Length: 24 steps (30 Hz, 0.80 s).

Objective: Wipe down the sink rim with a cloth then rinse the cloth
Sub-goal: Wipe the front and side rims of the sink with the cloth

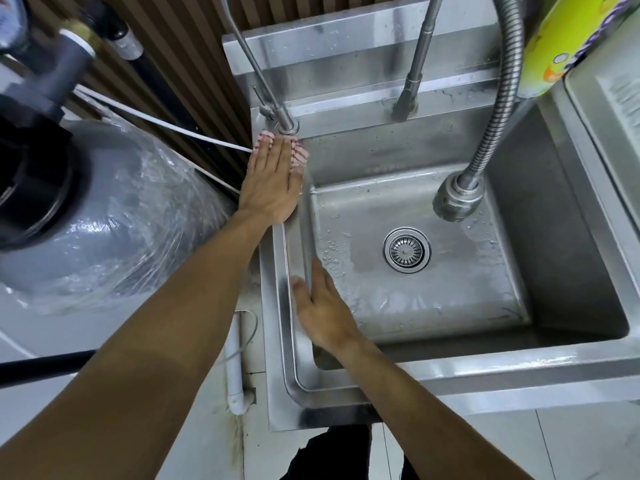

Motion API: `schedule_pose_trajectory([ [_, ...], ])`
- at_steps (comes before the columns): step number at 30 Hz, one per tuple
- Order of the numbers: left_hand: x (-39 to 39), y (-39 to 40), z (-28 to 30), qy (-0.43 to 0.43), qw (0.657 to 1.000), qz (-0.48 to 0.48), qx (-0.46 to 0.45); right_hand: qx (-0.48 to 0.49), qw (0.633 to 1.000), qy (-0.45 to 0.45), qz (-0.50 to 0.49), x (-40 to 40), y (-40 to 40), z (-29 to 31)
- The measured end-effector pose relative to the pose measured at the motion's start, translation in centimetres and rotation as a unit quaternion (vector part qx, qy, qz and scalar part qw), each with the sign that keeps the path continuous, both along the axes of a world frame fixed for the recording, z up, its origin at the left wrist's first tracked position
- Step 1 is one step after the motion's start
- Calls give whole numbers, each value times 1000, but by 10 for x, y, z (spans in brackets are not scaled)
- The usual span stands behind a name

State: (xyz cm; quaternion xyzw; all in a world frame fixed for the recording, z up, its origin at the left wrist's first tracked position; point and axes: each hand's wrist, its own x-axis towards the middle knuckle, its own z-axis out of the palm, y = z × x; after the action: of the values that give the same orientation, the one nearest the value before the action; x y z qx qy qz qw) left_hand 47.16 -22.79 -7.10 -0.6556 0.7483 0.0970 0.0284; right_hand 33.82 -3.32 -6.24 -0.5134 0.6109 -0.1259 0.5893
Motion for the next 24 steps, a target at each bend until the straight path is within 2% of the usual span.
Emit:
schedule_pose_trajectory([
  [4,1,6,-4,20,1000,12,5,-2,994,-46,-103,33,-56,-7],
  [8,-1,-15,-2,46,996,70,16,-25,982,-68,-175,49,-85,-14],
  [14,-10,-44,-4,-3,995,96,-1,-72,981,-82,-162,47,-93,-27],
  [21,-14,-14,-7,9,996,93,-6,-98,977,-110,-156,44,-93,-33],
  [24,-17,-26,-4,6,993,115,-8,-87,980,-97,-152,48,-92,-37],
])
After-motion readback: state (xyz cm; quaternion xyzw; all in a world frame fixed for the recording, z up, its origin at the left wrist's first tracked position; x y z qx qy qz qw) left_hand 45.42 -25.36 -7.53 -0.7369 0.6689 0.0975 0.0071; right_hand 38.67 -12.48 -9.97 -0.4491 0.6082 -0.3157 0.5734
